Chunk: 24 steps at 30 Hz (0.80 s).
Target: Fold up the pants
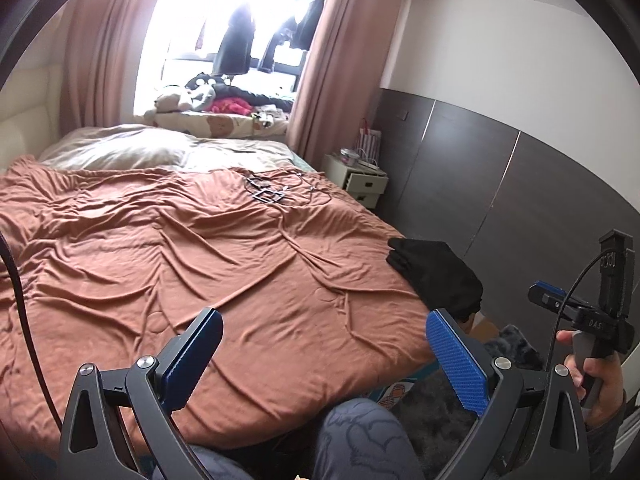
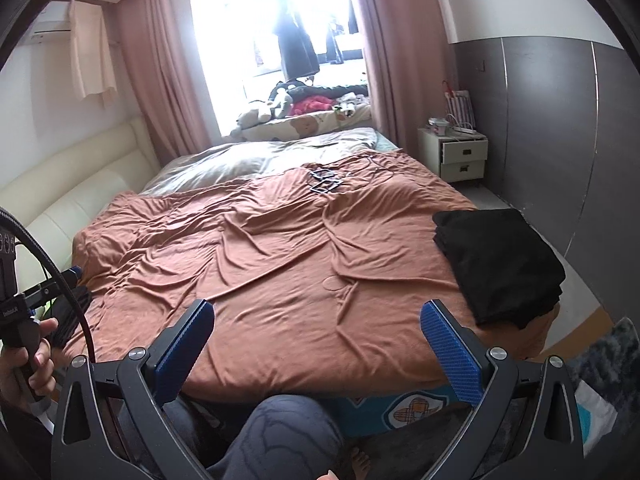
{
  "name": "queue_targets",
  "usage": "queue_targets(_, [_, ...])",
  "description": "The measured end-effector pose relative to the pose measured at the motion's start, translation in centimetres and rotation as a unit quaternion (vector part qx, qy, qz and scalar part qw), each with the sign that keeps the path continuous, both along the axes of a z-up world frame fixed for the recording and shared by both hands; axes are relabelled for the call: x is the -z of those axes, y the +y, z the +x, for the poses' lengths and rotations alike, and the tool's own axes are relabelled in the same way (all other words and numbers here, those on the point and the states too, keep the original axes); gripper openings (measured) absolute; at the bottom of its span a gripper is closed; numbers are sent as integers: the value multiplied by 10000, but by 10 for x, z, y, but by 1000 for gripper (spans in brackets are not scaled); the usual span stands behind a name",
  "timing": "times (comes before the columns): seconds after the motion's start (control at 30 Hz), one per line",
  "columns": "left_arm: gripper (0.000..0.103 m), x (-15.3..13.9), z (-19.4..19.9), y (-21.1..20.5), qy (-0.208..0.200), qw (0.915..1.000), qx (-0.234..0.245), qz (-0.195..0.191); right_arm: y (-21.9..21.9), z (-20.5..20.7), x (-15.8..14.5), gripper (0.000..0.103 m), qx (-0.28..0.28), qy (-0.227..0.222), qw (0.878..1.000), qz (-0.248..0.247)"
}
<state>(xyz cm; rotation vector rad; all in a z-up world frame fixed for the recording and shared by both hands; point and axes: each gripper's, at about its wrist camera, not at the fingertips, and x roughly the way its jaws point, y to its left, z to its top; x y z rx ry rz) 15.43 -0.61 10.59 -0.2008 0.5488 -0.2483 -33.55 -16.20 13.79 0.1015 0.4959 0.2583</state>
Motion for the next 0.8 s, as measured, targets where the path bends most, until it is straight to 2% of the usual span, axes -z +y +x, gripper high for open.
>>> queue_targets(0.27, [102,11,-38,13,-112,9995,-259,112,16,-10,16,103,-87,-31,9999,-102])
queue_targets(0.5, [102,37,-54,29,-4,9986,-503,181,33,-7,33,103,-88,-45,9999,-110])
queue_targets(0.8, [102,67,-70,50,137,9966,-806,89,46,2,61,103,-108,93,9998,-157])
